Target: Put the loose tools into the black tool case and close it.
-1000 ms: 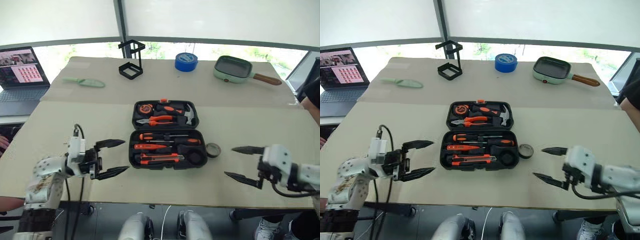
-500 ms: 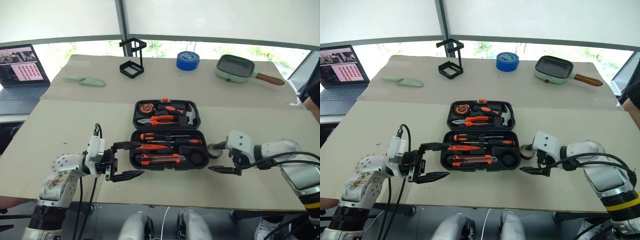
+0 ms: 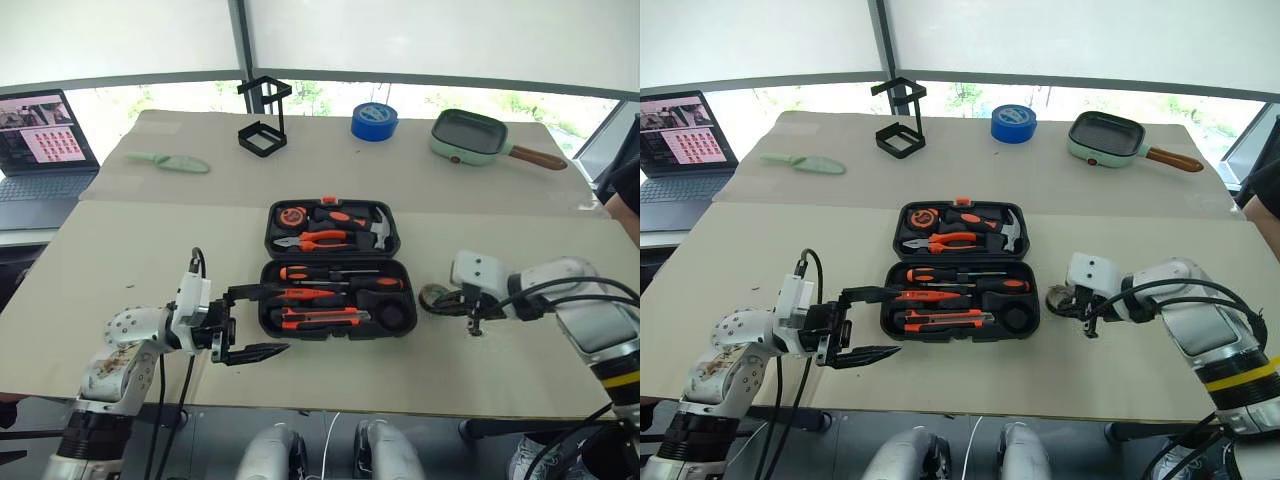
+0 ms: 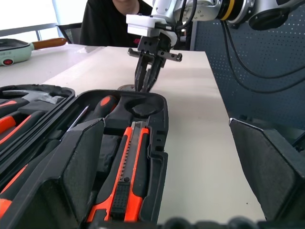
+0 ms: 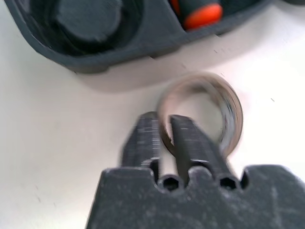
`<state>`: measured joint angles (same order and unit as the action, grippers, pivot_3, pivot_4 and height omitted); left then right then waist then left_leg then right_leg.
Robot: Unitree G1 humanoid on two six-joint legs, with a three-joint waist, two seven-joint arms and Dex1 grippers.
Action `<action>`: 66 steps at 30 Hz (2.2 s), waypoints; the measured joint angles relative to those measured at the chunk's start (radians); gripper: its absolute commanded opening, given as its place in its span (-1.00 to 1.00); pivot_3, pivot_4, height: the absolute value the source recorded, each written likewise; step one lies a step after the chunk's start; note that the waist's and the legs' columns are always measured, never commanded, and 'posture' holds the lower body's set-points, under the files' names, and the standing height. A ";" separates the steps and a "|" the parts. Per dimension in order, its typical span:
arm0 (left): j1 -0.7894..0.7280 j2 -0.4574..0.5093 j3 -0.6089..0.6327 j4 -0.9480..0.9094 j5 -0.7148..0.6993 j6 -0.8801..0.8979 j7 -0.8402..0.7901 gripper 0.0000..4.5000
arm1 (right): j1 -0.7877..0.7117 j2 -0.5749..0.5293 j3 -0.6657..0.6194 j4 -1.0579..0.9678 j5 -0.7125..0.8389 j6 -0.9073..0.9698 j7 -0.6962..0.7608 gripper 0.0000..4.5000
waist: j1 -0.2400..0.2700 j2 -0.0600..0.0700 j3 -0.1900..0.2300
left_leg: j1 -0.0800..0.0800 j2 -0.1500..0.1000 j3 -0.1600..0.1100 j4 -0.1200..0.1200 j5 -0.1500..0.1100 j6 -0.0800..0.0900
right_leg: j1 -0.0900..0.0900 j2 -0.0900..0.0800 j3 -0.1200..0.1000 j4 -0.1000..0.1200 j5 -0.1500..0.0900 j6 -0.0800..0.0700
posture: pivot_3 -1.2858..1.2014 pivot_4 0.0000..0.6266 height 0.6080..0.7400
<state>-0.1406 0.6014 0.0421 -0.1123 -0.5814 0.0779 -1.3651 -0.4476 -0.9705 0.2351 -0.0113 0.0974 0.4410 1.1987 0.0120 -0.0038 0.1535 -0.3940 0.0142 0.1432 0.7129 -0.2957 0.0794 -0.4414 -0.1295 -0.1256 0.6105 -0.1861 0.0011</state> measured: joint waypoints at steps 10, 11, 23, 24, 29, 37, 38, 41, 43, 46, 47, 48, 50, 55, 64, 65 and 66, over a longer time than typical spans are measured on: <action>0.024 0.011 0.009 0.002 0.006 -0.016 -0.007 1.00 | -0.068 -0.063 -0.085 -0.099 0.185 0.149 0.158 -0.97 | -0.003 0.001 0.001 | 0.000 0.000 0.000 0.000 0.000 -0.001 | -0.001 -0.001 0.000 0.000 0.002 -0.003 | 0.03 -0.52 1.00; 0.029 0.012 0.014 0.003 0.006 -0.017 -0.008 1.00 | -0.098 -0.065 -0.099 -0.132 0.224 0.186 0.175 -0.97 | -0.005 0.001 0.001 | 0.000 0.001 0.000 0.000 -0.001 -0.001 | -0.001 -0.001 0.001 0.000 0.002 -0.003 | 0.03 -0.52 1.00; 0.055 0.010 0.019 0.000 0.008 -0.038 0.003 1.00 | -0.136 0.056 0.074 -0.220 0.230 0.356 0.072 -0.97 | 0.001 0.000 0.001 | -0.010 -0.001 -0.001 0.003 0.001 0.001 | -0.009 -0.001 -0.001 0.000 0.006 -0.007 | 0.03 -0.52 1.00; 0.061 0.011 0.020 -0.001 0.008 -0.038 0.004 1.00 | -0.136 0.047 0.082 -0.220 0.224 0.358 0.074 -0.97 | 0.001 0.000 0.001 | -0.010 0.000 0.000 0.003 0.001 0.001 | -0.010 0.000 -0.001 0.001 0.006 -0.007 | 0.03 -0.52 1.00; 0.072 0.015 0.025 -0.014 0.008 -0.038 0.018 1.00 | -0.128 0.020 0.131 -0.236 0.191 0.357 0.078 -0.97 | -0.001 0.000 0.001 | -0.010 0.000 0.001 0.002 0.001 0.001 | -0.011 0.000 -0.004 0.001 0.006 -0.007 | 0.03 -0.52 1.00; 0.076 0.014 0.054 -0.016 0.006 -0.031 0.063 1.00 | -0.116 0.011 0.118 -0.250 0.164 0.330 0.055 -0.10 | 0.005 0.000 0.001 | -0.011 -0.001 0.001 0.003 0.001 0.001 | -0.011 0.000 -0.004 0.001 0.006 -0.006 | 0.03 -0.52 1.00; 0.074 0.014 0.058 -0.016 0.005 -0.028 0.072 1.00 | -0.112 0.017 0.109 -0.247 0.163 0.323 0.053 0.05 | 0.004 0.000 0.001 | -0.011 -0.001 0.001 0.003 0.001 0.001 | -0.011 0.000 -0.004 0.001 0.006 -0.006 | 0.03 -0.52 1.00; 0.072 0.015 0.078 -0.012 0.006 -0.007 0.121 1.00 | -0.094 0.021 0.052 -0.243 0.249 0.323 0.105 0.33 | 0.001 -0.001 0.002 | -0.011 0.000 0.001 0.002 0.001 0.001 | -0.012 0.002 -0.004 0.001 0.006 -0.007 | 0.03 -0.52 1.00; 0.069 0.029 0.112 0.005 0.006 0.027 0.174 1.00 | -0.094 0.031 -0.045 -0.213 0.335 0.315 0.144 0.33 | 0.000 -0.001 0.002 | -0.010 0.000 0.001 0.003 0.002 0.001 | -0.011 0.005 -0.004 0.001 0.006 -0.007 | 0.03 -0.52 1.00; 0.053 0.056 0.180 0.047 -0.005 0.124 0.274 1.00 | -0.098 0.044 -0.205 -0.095 0.396 0.238 0.164 0.33 | 0.000 -0.003 0.002 | -0.008 0.000 0.001 0.003 0.001 0.001 | -0.007 0.006 -0.003 0.000 0.007 -0.005 | 0.03 -0.52 1.00; 0.035 0.076 0.180 0.078 0.030 0.172 0.343 0.88 | -0.105 0.068 -0.239 -0.023 0.387 0.191 0.135 0.22 | -0.001 -0.003 0.002 | -0.005 -0.001 0.001 0.002 0.001 0.001 | -0.005 0.006 -0.003 0.000 0.006 -0.004 | 0.03 -0.52 1.00; 0.020 0.089 0.177 0.111 0.060 0.200 0.386 0.76 | -0.115 0.089 -0.251 0.027 0.375 0.164 0.110 0.10 | 0.000 -0.004 0.003 | -0.002 -0.001 0.001 0.002 0.001 0.001 | -0.001 0.007 -0.003 0.000 0.004 -0.001 | 0.03 -0.52 1.00; -0.017 0.087 0.175 0.177 0.120 0.243 0.485 0.54 | -0.118 0.107 -0.245 0.143 0.292 0.039 0.043 -0.10 | 0.000 -0.004 0.003 | -0.001 -0.001 0.001 0.001 -0.001 -0.004 | -0.001 0.007 -0.002 0.001 0.003 0.002 | 0.03 -0.52 1.00; -0.141 -0.024 0.126 0.262 0.177 0.296 0.616 -0.33 | -0.140 0.229 -0.170 0.424 0.073 -0.280 -0.127 -0.90 | -0.002 -0.005 0.003 | 0.000 -0.001 0.004 0.001 0.002 -0.003 | 0.000 0.006 0.000 0.002 0.006 -0.002 | 0.03 -0.52 1.00; -0.298 -0.072 -0.031 0.389 0.293 0.295 0.611 -1.00 | -0.258 0.410 -0.105 0.703 -0.036 -0.521 -0.168 -1.00 | -0.032 -0.005 0.003 | 0.004 0.001 0.006 -0.002 0.007 -0.006 | 0.001 0.014 0.001 0.001 0.007 -0.007 | 0.03 -0.52 1.00; -0.304 -0.081 -0.040 0.399 0.300 0.289 0.600 -1.00 | -0.258 0.423 -0.095 0.706 -0.037 -0.538 -0.159 -1.00 | -0.033 -0.005 0.003 | 0.005 0.001 0.006 -0.003 0.007 -0.006 | 0.001 0.014 0.002 0.002 0.006 -0.007 | 0.03 -0.52 1.00; -0.312 -0.084 -0.041 0.415 0.305 0.274 0.586 -1.00 | -0.257 0.429 -0.093 0.710 -0.042 -0.548 -0.158 -1.00 | -0.032 -0.004 0.004 | 0.005 0.001 0.006 -0.003 0.007 -0.006 | 0.001 0.014 0.002 0.002 0.006 -0.008 | 0.03 -0.52 1.00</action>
<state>-0.4523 0.5176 0.0007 0.3031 -0.2759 0.3516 -0.7787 -0.7049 -0.5411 0.1424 0.6986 0.0551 -0.1074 1.0404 -0.0204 -0.0083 0.1570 -0.3893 0.0152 0.1494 0.7103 -0.2885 0.0729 -0.4403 -0.1153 -0.1240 0.6127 -0.1800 -0.0066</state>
